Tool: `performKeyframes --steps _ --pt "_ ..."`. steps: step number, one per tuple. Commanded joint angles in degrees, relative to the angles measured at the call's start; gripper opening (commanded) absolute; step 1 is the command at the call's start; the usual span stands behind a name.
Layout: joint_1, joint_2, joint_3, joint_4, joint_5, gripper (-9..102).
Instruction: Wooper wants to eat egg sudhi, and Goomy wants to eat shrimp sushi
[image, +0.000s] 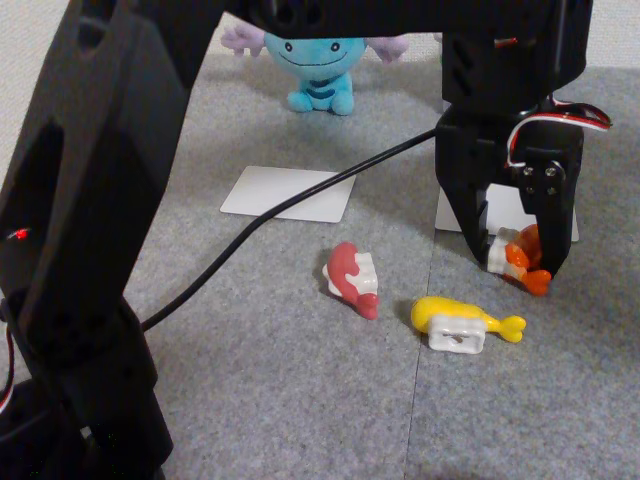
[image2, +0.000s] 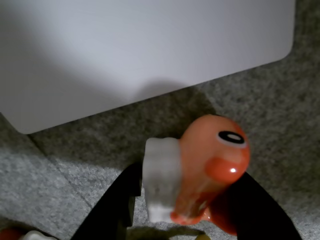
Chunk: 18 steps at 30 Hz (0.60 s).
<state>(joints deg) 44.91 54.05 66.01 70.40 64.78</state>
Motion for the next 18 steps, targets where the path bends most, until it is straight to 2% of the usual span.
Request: performKeyframes --steps 1,18 --pt "-16.17 69.52 28.04 26.89 14.15 84" --pt "-16.17 69.79 27.95 26.81 14.06 84"
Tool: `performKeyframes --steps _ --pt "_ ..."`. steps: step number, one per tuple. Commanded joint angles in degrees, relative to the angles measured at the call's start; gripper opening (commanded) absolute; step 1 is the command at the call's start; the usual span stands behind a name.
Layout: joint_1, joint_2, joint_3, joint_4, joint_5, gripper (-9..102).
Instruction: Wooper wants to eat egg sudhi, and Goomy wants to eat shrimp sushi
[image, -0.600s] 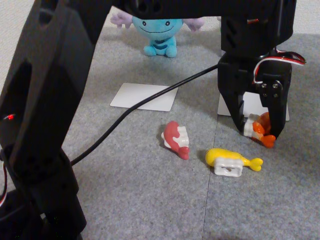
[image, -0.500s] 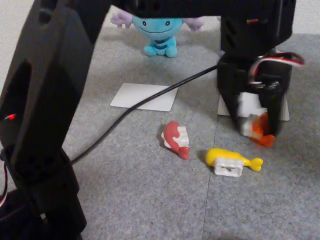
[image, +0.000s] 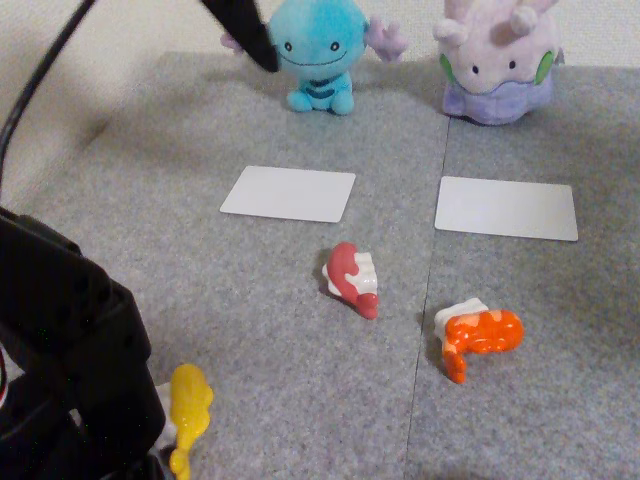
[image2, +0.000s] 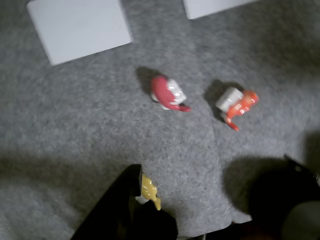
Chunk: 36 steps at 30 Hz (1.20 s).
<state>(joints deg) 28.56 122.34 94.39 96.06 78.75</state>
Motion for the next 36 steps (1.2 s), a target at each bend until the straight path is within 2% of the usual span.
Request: performKeyframes --steps 1,15,36 --pt "0.18 1.49 -0.44 0.97 0.09 84" --pt "0.09 0.97 -0.53 -2.11 0.0 84" --pt "0.0 0.62 -0.53 -2.02 0.09 84"
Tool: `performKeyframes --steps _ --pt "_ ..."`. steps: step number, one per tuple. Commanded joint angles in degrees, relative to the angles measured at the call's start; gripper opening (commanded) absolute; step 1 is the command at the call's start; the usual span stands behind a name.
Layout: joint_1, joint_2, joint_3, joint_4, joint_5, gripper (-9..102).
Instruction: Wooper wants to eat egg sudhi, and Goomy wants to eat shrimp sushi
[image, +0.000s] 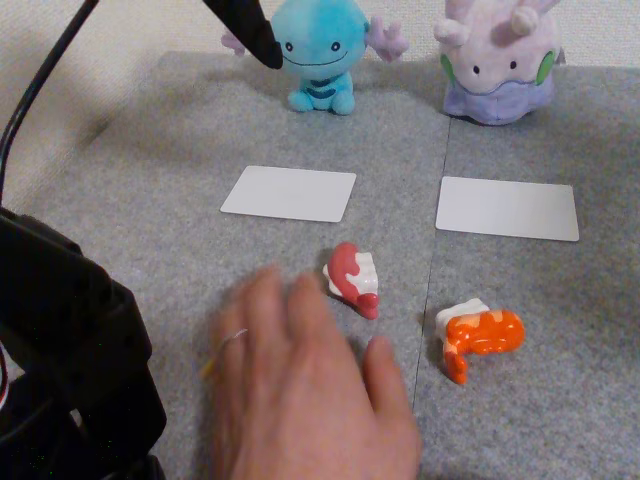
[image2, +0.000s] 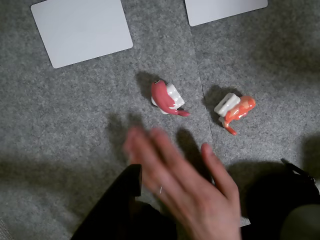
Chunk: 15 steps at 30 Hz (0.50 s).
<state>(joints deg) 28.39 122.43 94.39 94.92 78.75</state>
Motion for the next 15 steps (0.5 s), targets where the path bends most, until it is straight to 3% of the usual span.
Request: performKeyframes --steps 1,15 --pt "0.0 0.53 -0.53 -0.88 0.09 84" --pt "-3.25 0.44 -0.53 1.49 -1.76 84"
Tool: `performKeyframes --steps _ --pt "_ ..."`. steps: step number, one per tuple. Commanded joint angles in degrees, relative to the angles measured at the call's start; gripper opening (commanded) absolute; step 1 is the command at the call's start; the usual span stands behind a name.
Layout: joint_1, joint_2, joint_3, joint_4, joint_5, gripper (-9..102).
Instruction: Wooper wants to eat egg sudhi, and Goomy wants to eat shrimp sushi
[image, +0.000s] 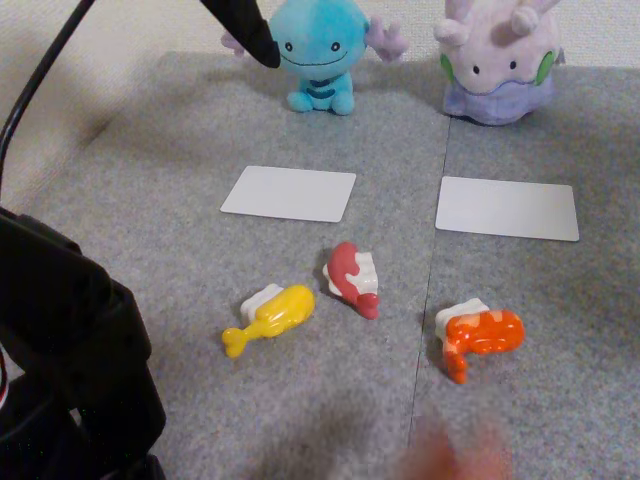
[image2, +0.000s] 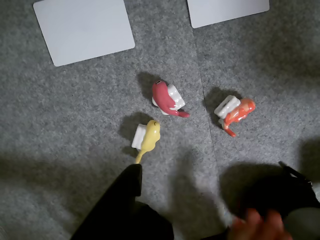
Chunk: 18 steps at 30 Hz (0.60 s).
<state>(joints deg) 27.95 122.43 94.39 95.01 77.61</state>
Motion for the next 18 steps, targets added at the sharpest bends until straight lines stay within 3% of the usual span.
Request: performKeyframes --steps 1,8,11,14,18 --pt "-4.22 0.53 -0.44 2.37 -0.26 84" --pt "-9.23 0.53 0.44 2.64 2.55 84" --pt "-15.56 0.53 5.1 2.2 3.34 84" --pt "-22.41 1.23 11.78 -0.62 6.42 84" --pt "-23.73 0.88 16.7 -5.01 5.71 84"
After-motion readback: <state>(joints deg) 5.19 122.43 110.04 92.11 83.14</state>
